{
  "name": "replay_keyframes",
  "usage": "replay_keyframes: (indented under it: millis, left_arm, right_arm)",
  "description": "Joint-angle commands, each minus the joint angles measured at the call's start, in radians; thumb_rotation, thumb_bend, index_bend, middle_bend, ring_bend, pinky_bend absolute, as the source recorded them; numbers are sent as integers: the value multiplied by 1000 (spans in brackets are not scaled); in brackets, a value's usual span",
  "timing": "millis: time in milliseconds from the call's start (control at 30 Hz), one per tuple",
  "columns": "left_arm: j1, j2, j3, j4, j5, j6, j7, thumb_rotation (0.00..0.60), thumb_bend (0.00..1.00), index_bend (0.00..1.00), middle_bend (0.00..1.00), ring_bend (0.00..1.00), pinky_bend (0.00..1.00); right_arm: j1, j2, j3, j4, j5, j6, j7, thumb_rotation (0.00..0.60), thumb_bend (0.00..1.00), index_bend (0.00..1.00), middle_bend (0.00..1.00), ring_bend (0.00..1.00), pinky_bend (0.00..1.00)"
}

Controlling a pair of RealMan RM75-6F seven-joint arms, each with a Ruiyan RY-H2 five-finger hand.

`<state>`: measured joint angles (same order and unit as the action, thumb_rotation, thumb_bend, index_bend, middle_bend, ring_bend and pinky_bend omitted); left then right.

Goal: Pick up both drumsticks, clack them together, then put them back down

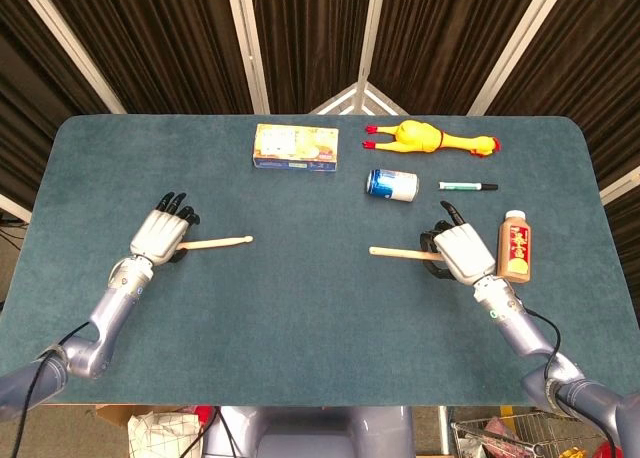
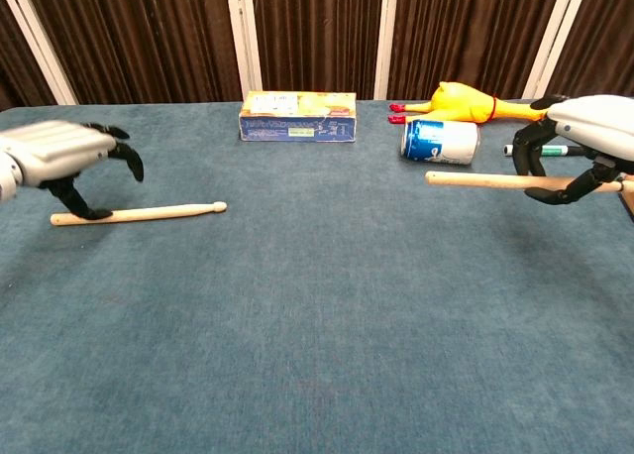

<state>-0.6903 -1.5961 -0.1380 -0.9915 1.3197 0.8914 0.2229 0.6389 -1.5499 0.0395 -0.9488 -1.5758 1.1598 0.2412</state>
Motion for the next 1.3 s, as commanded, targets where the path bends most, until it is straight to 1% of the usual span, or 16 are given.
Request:
replay_keyframes:
  millis: [33,200,367,467,600,867,1133,1300]
  left_arm:
    - [21,140,-56,-204,-28,80,34,600,406,308,206,0,0]
    - [57,337,-121,-469,-68,167,87,600,406,296,205,0,0]
    - [95,486,-153,-636,-103,213,106,600,405,291,203,0,0]
    - [114,540,-158,-685,-118,224,92,600,405,290,202,0,0]
    - [136,587,-151,-696,-119,234,61,600,405,289,201,0,0]
    - [152,609,-132,-660,-119,230,16,600,404,284,199,0,0]
    - [146,594,-120,-611,-121,212,-15,600,405,281,198,0,0]
    - [143,586,-114,-597,-123,209,-21,600,404,283,197,0,0]
  right_arm:
    - [13,-15,9,7,7,-17,-7,600,466,718,619,397,63]
    - [56,-66,26,41,7,-55,-20,600,466,719,619,397,63]
    - [102,-127,42,97,20,-114,-21,600,466,719,619,397,63]
    - [120,-160,48,138,28,-139,-13,600,466,719,619,397,63]
    - [142,-212,43,205,30,-175,4,600,466,718,619,397,63]
    - [178,-295,45,310,40,-227,43,600,466,719,619,397,63]
    - [198,-325,49,370,49,-250,51,600,466,714,615,397,63]
    - [196,-330,57,382,65,-254,30,600,466,667,581,377,63]
